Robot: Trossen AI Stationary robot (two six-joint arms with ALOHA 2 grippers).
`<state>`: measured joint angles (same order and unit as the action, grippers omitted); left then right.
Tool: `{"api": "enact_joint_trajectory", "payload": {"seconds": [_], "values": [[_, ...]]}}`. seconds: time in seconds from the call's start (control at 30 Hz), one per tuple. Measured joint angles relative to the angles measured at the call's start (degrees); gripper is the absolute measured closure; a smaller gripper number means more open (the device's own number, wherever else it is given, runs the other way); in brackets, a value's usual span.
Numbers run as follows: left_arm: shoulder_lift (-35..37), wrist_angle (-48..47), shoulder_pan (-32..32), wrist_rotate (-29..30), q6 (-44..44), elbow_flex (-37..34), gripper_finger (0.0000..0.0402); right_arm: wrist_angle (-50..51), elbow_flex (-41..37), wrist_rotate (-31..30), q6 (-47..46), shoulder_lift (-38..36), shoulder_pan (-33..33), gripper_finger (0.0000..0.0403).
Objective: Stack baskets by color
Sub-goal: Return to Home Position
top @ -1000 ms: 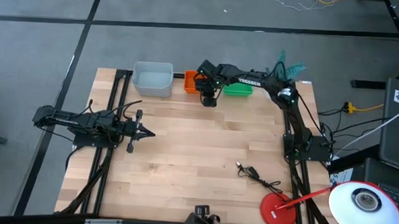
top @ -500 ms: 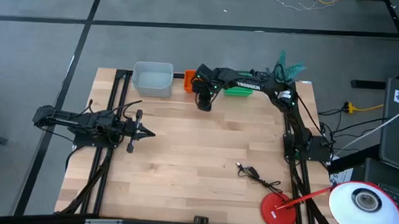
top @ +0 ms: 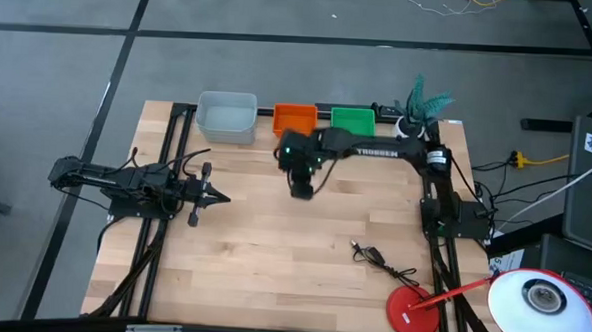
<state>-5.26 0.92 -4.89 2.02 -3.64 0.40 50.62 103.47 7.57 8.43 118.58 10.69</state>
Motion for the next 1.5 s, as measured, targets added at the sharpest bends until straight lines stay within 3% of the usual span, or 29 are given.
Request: {"api": "enact_joint_trajectory", "payload": {"seconds": [0.2,0.3,0.47,0.7,0.8,0.9,1.17,1.5], "values": [[-0.02,-0.02,0.00,0.00,0.00,0.00,0.0401,-2.26,-10.67,0.03,-2.74,-1.45,-7.37,0.0332],[0.00,0.01,-0.01,0.00,0.00,0.00,0.0401,-8.85,-21.69,0.24,-7.06,-5.29,-9.68,0.0332],[-0.02,0.01,-0.02,0.02,0.00,0.00,0.0401,-34.53,-45.94,-0.75,-9.24,-17.66,-10.84,0.0332],[0.00,0.01,0.00,0.00,0.00,0.00,0.0401,-59.55,-73.67,-1.16,-20.29,-36.24,-14.42,0.0332],[0.00,0.00,-0.01,0.00,0.00,0.00,0.0401,-69.40,-83.67,-5.94,-21.66,-43.90,-15.78,0.0332],[0.00,0.00,0.01,0.00,0.00,0.00,0.0401,-72.88,-91.61,-11.22,-21.60,-51.42,-16.66,0.0332],[0.00,0.01,-0.02,0.01,0.00,0.00,0.0401,-75.12,-102.47,-13.12,-16.75,-71.39,-17.48,0.0332],[-0.01,-0.01,0.00,0.00,0.00,0.00,0.0401,-71.85,-103.09,-9.21,-6.70,-86.32,-18.63,0.0332]]}}
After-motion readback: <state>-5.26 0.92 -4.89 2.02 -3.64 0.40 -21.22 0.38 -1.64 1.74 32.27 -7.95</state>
